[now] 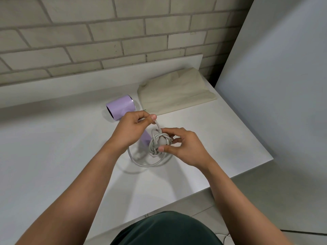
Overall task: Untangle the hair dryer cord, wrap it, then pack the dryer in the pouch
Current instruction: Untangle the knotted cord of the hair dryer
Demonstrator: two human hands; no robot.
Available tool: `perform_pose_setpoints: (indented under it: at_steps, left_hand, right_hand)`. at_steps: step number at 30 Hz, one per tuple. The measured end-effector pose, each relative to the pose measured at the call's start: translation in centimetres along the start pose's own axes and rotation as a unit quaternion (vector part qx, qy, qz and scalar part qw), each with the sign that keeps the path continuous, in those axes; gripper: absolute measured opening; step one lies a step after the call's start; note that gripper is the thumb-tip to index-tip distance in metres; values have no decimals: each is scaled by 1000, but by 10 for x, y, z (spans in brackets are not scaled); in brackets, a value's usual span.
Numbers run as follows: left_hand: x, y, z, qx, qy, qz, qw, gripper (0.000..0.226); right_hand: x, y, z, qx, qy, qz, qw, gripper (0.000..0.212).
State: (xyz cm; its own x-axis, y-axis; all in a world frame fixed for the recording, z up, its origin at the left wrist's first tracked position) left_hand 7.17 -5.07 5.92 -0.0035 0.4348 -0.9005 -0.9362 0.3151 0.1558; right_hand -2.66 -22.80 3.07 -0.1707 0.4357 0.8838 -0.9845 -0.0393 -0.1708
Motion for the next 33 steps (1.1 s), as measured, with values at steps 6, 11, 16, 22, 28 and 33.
perform_pose_setpoints:
  at_steps: [6,11,16,22,28,33]
  left_hand:
    - [0,-2,4,11,-56,8,998,25]
    - [-9,-3,12,56,-284,-100,952,26]
    - [-13,-5,17,153,-329,-87,928,30]
    - [-9,-3,25,104,-184,-57,976,13]
    - [-5,-2,30,129,-78,-35,988,11]
    - [-1,-7,37,56,-17,-35,998,13]
  right_hand:
    - [-7,2,-2,-22,25,9,999,55]
    - [-7,5,-9,0,21,-5,1000,52]
    - [-11,4,-7,-10,14,-17,1000,49]
    - [-2,4,-7,-46,-84,-12,995,46]
    - [5,-2,0,-12,-69,17,997,35]
    - [0,-5,7,-31,-32,49,998,31]
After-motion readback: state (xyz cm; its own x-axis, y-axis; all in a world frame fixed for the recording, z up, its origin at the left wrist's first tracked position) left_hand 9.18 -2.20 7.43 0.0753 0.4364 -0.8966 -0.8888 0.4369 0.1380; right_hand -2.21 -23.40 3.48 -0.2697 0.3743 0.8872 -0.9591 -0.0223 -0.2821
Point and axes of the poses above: each hand's wrist, its own y-axis away from the middle knuckle, its own z-axis out of the back of the hand, x = y × z, the point moved 2 cm from there along -y, towards the middle knuckle, and after that the axes turned 8 degrees about z, right-handed, at the moved point
